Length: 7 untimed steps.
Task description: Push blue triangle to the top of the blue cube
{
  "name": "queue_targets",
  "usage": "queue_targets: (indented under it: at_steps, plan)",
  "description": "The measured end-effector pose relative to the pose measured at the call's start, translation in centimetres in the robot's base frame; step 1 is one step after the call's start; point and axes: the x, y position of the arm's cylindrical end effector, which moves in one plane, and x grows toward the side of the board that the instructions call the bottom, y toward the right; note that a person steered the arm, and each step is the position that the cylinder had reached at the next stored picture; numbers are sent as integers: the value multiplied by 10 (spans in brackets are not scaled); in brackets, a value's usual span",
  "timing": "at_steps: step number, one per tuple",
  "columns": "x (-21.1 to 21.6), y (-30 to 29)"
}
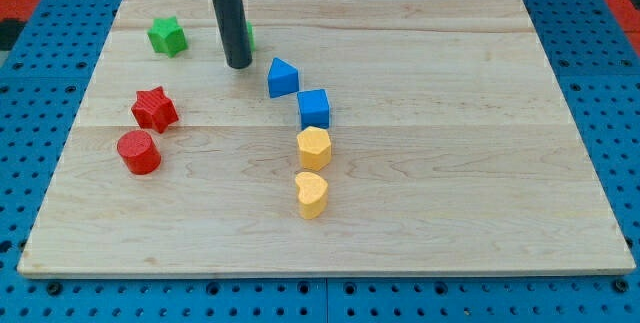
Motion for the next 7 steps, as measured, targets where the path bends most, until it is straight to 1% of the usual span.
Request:
queue_targets:
  at_steps: [1, 2, 3, 4, 5, 6, 7]
  plan:
    - [10, 19]
    - [10, 22]
    - [10, 48]
    - [10, 48]
    - [-26, 30]
    - [-79, 29]
    - [-111, -1]
